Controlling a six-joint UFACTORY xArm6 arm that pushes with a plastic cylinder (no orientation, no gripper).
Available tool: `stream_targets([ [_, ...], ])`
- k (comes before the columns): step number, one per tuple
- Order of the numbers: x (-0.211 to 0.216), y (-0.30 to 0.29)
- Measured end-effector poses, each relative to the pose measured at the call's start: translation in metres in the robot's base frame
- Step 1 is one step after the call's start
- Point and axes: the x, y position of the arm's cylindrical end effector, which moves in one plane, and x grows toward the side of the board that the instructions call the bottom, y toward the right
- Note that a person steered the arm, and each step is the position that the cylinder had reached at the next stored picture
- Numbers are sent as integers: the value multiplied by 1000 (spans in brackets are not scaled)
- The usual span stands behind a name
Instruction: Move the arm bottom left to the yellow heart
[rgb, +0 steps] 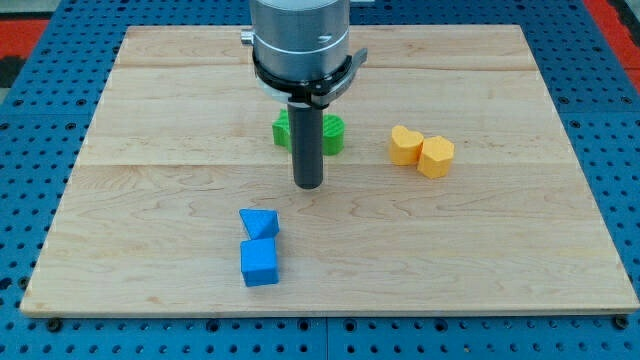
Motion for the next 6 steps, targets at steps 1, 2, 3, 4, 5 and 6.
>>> stream_targets([
  [1,-8,8],
  [2,-8,27],
  [3,-1,31],
  [4,3,33],
  [5,3,41],
  [6,3,52],
])
